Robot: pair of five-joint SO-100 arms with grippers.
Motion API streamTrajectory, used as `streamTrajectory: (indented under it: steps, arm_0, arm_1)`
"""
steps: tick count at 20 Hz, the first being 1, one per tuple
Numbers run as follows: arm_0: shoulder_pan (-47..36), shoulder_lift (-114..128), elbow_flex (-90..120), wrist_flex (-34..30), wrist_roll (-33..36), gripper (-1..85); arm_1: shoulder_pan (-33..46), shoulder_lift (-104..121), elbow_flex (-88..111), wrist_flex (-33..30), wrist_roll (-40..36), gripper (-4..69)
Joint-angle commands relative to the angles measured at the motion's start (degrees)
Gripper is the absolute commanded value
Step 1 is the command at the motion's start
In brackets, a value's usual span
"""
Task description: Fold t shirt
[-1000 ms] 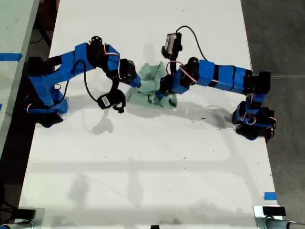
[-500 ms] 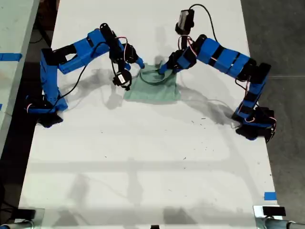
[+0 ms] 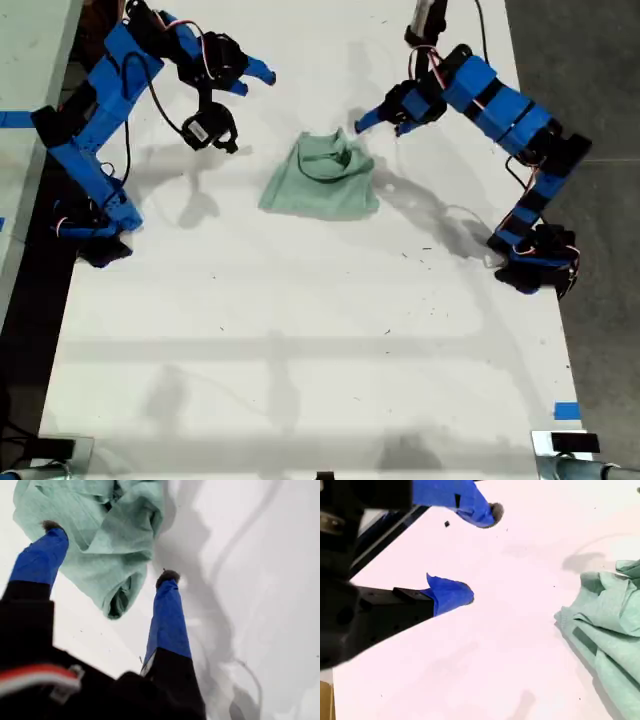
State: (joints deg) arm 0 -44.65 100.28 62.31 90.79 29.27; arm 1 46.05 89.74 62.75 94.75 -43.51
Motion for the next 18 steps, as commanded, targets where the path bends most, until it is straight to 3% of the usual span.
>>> streamTrajectory:
  steps: [1,2,6,8,11,12,14,16,18]
  arm_0:
    - [5.7,9.1,3.8,0.2,-3.2,16.8]
    - [10.5,12.9,6.4,0.2,-5.6,14.2]
    - [24.7,41.5,36.3,-1.7,-25.5,0.4]
    - [33.0,51.0,56.2,-9.9,-34.4,-0.2]
    - [36.3,56.4,83.8,-28.3,-38.1,5.0]
    - [35.6,60.2,90.8,-31.9,-38.7,5.4]
    - [34.7,75.7,103.5,-32.9,-40.4,5.4]
    - [35.5,102.3,116.0,-27.0,-42.7,4.7]
    - [37.9,104.3,121.2,-29.9,-43.2,5.9]
  arm_1:
    - [-2.6,13.1,3.2,4.6,0.1,35.3]
    - [-6.5,19.8,9.2,4.7,1.8,33.7]
    - [-21.9,56.2,44.5,1.1,13.4,8.8]
    - [-31.4,76.4,63.2,-2.7,20.9,2.4]
    - [-38.8,112.0,91.8,-3.7,27.6,1.4]
    - [-42.5,109.0,92.2,-4.8,26.7,1.5]
    - [-45.4,111.2,99.1,-9.0,29.1,1.9]
    - [-45.5,111.4,104.3,-7.4,30.0,1.8]
    - [-46.9,111.4,110.2,-12.0,29.5,4.6]
